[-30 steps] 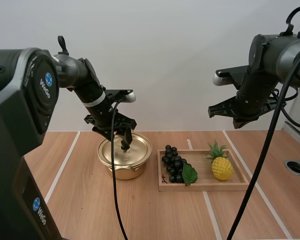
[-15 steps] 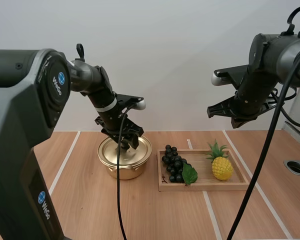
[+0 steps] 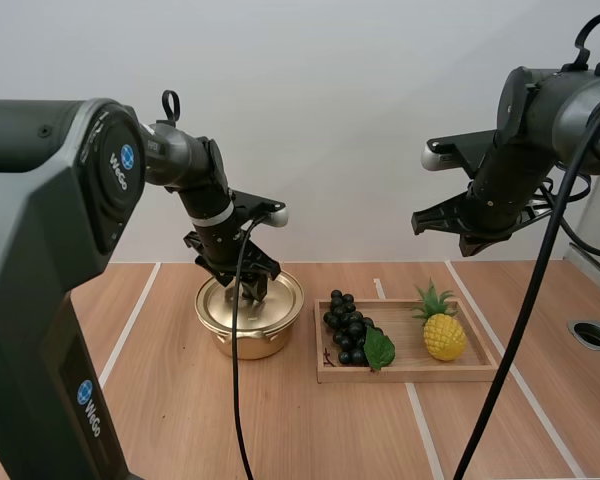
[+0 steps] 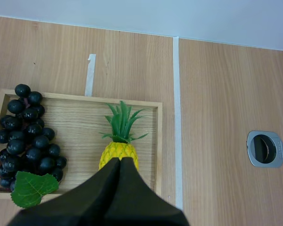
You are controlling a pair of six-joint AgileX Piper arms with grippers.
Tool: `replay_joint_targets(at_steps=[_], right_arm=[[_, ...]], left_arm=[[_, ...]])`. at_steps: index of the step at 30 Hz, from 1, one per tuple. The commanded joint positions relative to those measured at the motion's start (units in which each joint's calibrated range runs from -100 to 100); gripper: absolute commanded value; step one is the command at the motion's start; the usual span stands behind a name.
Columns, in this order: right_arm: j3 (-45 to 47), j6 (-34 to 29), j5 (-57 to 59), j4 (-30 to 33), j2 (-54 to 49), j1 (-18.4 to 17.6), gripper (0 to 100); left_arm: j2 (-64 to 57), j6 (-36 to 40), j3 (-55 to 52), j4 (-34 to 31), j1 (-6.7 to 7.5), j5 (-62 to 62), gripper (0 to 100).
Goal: Open the pot, put the pineapple inside, and close it
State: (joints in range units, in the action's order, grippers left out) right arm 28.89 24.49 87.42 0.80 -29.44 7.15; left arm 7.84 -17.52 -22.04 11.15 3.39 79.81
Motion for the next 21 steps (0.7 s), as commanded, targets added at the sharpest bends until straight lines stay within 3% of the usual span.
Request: replay_joint_targets(at_steps=[1,6,9,12,16,21], right_arm=[[0.31,0.52,-1.15,-0.05,-0.31,0.26,0],[0.31,1.34,-1.15,-0.06,-0.31,0.26,0],[0.31,1.55,-1.53,-0.14,-0.31,0.26,0],[0.31,1.55,-1.53,-0.14,-0.31,0.26,0],[0.31,1.55,-1.53,-0.29,-0.31,0.26,0],[0.31,1.55,-1.53,-0.4,-0.31,0.26,0]], left_arm=[[1.18,0.27,-0.08,0.88,0.24,-0.27,95],[1.88,-0.18,-0.08,1.71,0.24,0.29,94],[1.88,-0.19,-0.08,2.82,0.24,0.52,87],[1.88,-0.19,-0.08,3.04,0.24,3.2,59],[1.88,-0.19,-0.08,2.92,0.24,6.37,0],[1.88,-0.19,0.04,2.92,0.24,7.12,0]])
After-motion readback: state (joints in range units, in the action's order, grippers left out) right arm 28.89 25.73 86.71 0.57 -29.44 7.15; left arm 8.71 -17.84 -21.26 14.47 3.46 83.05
